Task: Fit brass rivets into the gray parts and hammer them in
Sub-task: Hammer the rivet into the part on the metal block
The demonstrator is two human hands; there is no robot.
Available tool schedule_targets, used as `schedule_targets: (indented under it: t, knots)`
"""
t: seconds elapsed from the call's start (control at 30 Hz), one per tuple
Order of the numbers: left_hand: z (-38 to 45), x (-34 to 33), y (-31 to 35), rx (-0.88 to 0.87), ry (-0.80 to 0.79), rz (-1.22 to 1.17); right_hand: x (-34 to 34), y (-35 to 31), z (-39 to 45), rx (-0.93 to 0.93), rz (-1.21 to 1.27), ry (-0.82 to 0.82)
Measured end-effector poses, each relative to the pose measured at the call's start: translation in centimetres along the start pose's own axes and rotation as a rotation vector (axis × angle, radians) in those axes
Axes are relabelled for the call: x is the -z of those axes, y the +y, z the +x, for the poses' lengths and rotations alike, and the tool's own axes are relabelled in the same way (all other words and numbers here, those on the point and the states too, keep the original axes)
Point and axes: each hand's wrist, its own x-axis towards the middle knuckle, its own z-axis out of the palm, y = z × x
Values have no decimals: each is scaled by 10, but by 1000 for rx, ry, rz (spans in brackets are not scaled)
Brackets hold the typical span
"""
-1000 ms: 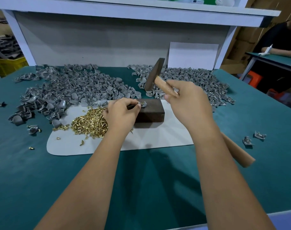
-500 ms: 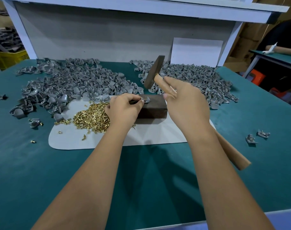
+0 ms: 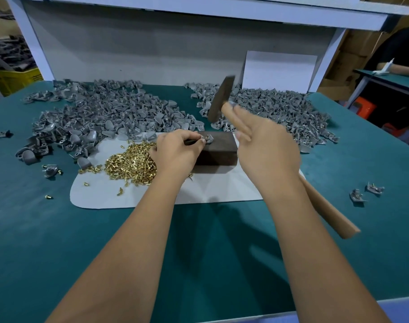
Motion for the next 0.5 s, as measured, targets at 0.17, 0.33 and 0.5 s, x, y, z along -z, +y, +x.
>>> schedule_targets:
  t: [0.17,0.33,0.5]
  knots:
    - [0,1,1,4,-2,-4,-3,0,1,-11,-20,-129]
    - [0,-2,1,8,30,4,3,-3,3,48,14,121]
    - [1,-1,-2,-1,20,-30,-5,-2,3,41,-107,-163]
